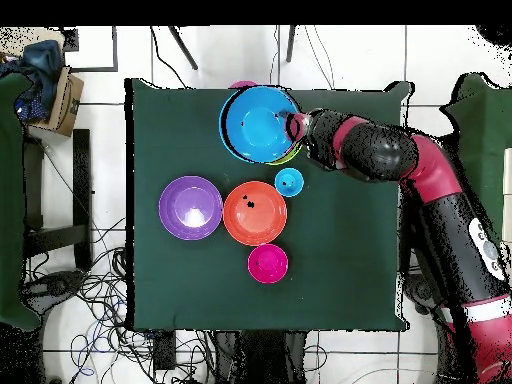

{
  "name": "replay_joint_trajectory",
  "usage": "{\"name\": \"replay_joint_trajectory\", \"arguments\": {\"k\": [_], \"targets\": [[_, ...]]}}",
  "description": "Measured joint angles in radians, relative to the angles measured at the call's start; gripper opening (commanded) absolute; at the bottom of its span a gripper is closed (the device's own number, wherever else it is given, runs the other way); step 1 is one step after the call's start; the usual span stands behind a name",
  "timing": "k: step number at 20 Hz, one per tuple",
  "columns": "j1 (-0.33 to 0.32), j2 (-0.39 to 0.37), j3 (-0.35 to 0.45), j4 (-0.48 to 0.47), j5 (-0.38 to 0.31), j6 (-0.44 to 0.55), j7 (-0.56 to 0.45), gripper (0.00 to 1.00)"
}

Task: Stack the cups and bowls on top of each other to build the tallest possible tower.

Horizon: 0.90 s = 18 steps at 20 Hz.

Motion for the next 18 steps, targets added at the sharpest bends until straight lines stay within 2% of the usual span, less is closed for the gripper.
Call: {"name": "replay_joint_trajectory", "arguments": {"k": [10, 18], "targets": [[0.002, 0.023, 0.0, -0.014, -0.008, 0.0, -0.027, 0.0], [0.005, 0.057, 0.0, -0.044, -0.012, 0.0, -0.091, 0.0]]}}
